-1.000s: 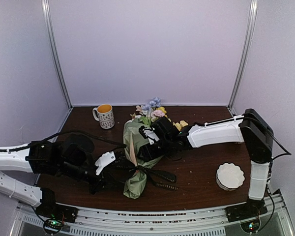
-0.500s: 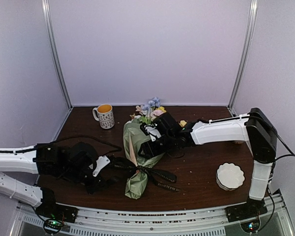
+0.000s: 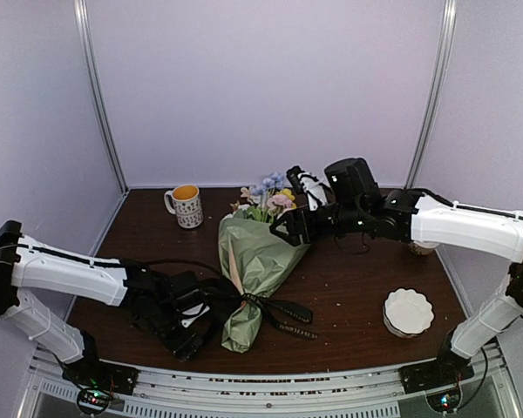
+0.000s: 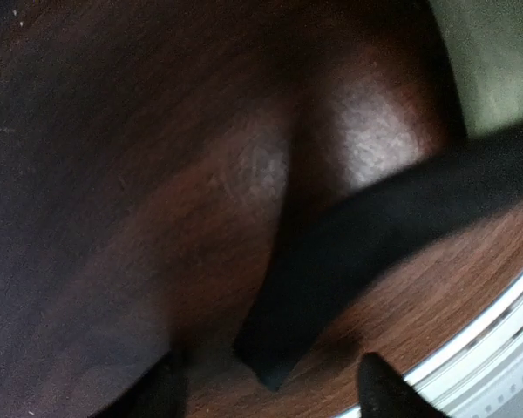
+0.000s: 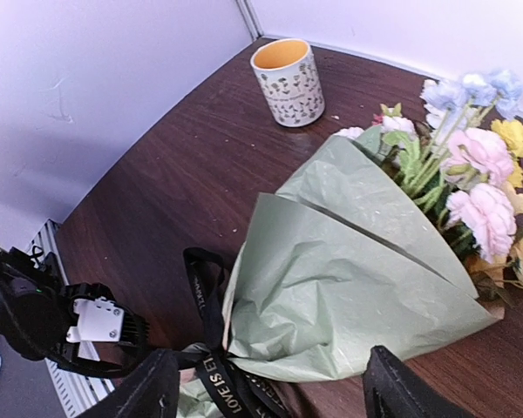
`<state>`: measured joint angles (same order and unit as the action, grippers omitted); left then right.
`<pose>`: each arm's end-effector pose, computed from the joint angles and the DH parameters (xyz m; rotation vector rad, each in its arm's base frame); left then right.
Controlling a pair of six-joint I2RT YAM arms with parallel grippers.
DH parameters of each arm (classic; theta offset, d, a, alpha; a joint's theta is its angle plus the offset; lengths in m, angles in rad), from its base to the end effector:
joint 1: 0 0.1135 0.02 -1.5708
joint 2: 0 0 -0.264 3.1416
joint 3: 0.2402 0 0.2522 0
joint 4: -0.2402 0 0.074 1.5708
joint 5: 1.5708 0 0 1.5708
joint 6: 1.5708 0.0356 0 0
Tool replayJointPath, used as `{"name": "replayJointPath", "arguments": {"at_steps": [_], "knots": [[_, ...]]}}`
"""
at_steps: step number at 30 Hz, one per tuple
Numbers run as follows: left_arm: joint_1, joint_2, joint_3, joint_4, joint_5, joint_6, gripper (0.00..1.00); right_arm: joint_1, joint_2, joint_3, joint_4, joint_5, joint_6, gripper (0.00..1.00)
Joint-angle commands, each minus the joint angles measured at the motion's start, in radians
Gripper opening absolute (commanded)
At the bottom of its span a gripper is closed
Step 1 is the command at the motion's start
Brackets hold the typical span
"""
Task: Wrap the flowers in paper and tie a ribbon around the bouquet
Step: Adjust the tied bouquet at the center of the board, then reset both arms
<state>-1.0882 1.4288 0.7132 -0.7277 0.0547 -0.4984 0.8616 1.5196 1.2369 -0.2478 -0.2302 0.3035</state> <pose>0.1007 -0.1965 0.1508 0.9017 2.9500 -0.1995 0.2232 0.2726 0.3115 -0.7544 2.0982 0.9159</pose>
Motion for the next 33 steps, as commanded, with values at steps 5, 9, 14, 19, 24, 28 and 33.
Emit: {"name": "replayJointPath", "arguments": {"at_steps": [5,9,14,19,24,28,33], "knots": [[0.001,-0.167,0.063,-0.016,-0.13,0.055,0.98,-0.154,-0.179,-0.197,-0.019,0.084,0.058,0.96],[0.1,-0.336,0.086,0.11,-0.142,0.068,0.98,-0.294,-0.332,-0.346,0.055,0.095,0.085,1.0],[0.342,-0.357,0.118,0.212,-0.168,0.061,0.98,-0.47,-0.503,-0.501,0.071,0.171,0.071,1.0],[0.667,-0.31,0.106,0.264,-0.252,0.002,0.98,-0.688,-0.717,-0.672,0.115,0.265,0.12,1.0],[0.834,-0.316,0.021,0.375,-0.478,-0.099,0.98,-0.768,-0.848,-0.832,0.217,0.302,0.102,1.0],[0.834,-0.318,-0.021,0.499,-0.694,-0.077,0.98,-0.768,-0.856,-0.885,0.28,0.327,0.093,1.0],[0.838,-0.262,-0.022,0.523,-0.956,-0.064,0.98,-0.769,-0.797,-0.837,0.205,0.393,0.095,1.0]]}}
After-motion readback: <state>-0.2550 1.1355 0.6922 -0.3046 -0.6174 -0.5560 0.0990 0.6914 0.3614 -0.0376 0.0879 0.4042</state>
